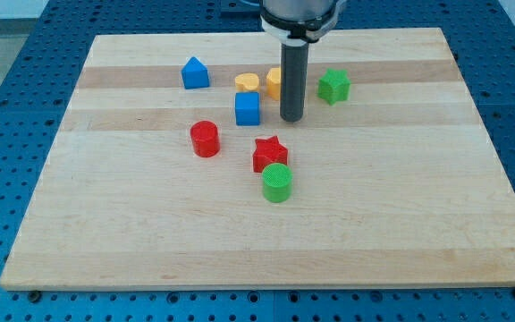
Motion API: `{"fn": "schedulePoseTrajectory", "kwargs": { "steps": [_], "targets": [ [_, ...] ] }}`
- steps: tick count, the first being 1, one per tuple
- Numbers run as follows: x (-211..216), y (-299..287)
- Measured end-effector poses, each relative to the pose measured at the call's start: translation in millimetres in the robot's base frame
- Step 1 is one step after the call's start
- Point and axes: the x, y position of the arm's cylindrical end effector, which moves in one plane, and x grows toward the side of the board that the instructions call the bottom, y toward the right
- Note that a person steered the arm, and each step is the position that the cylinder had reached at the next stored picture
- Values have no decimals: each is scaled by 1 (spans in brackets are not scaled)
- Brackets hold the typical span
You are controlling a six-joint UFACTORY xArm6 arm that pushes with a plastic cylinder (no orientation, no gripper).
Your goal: Move blue cube towards blue triangle
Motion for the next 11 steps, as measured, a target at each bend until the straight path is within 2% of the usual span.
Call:
{"fn": "schedulePoseTrajectory", "kwargs": {
  "steps": [3,5,6,7,8,9,10,11],
  "targets": [
    [-3,-161],
    [19,-177],
    [19,-219],
    [19,-224],
    [18,-208],
    [0,-177],
    [-15,-174],
    [-14,-185]
  ]
}}
